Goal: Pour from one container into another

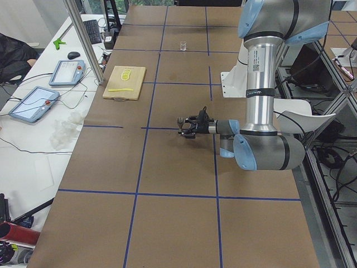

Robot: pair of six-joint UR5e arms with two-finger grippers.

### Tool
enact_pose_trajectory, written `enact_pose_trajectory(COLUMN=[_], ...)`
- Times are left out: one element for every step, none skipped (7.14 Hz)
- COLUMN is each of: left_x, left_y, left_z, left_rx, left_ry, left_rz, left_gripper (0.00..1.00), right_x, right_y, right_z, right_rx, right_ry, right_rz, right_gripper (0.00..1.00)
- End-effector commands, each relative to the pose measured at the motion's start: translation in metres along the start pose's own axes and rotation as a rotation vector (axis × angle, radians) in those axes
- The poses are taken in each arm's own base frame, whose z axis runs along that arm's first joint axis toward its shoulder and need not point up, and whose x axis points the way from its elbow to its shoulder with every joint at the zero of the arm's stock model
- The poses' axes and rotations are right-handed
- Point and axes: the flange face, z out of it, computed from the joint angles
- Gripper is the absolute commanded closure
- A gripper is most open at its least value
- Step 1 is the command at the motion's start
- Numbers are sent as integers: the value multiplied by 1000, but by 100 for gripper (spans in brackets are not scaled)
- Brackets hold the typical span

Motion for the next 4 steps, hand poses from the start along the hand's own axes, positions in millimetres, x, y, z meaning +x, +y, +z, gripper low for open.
enact_pose_trajectory(left_x=[0,-2,-4,-4], left_y=[0,2,2,2], left_z=[0,0,0,0], left_rx=[0,-3,-3,-3], left_ry=[0,-1,-2,-2], left_rz=[1,7,8,12], left_gripper=[70,94,100,100], right_x=[-1,-3,-4,-4], right_y=[0,-2,-1,-1], right_z=[-1,-3,-4,-4], right_rx=[1,6,7,7], right_ry=[0,-2,-4,-4], right_rz=[0,-5,-7,-7], right_gripper=[0,0,0,0])
